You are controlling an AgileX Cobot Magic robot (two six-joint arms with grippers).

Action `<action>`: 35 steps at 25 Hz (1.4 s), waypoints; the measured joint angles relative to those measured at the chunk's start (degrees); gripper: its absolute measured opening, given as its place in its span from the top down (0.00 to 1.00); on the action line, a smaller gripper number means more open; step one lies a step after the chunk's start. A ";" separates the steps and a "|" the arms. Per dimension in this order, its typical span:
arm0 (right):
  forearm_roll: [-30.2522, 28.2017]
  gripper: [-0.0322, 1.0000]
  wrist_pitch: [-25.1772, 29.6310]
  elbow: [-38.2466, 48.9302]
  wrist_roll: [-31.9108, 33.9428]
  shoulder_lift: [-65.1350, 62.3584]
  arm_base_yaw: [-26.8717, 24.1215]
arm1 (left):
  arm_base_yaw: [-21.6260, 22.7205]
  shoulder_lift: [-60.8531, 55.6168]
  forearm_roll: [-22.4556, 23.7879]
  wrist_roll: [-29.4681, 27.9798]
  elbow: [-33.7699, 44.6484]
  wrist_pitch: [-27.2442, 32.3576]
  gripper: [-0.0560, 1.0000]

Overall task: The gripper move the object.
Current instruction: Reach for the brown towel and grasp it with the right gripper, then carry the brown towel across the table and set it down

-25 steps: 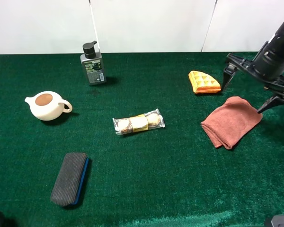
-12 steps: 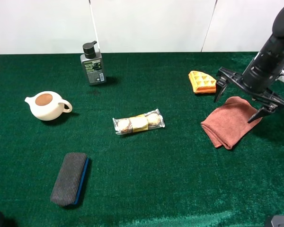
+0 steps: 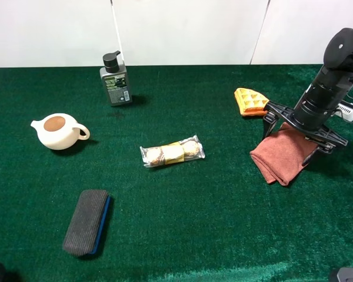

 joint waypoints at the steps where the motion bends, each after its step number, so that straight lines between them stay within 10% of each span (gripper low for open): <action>1: -0.18 0.30 0.00 0.00 0.00 0.02 0.00 | 0.00 0.00 0.00 0.00 0.00 0.00 0.01; 4: -0.58 0.35 0.00 0.00 0.00 0.02 0.00 | 0.00 0.00 0.00 0.00 0.00 0.00 0.01; 11: -1.26 0.91 0.72 0.05 0.00 0.02 0.00 | 0.00 0.00 0.00 0.00 0.00 0.00 0.01; 35: -2.03 0.90 2.02 0.05 0.00 -5.08 0.00 | 0.00 0.00 0.00 0.00 0.00 0.00 0.01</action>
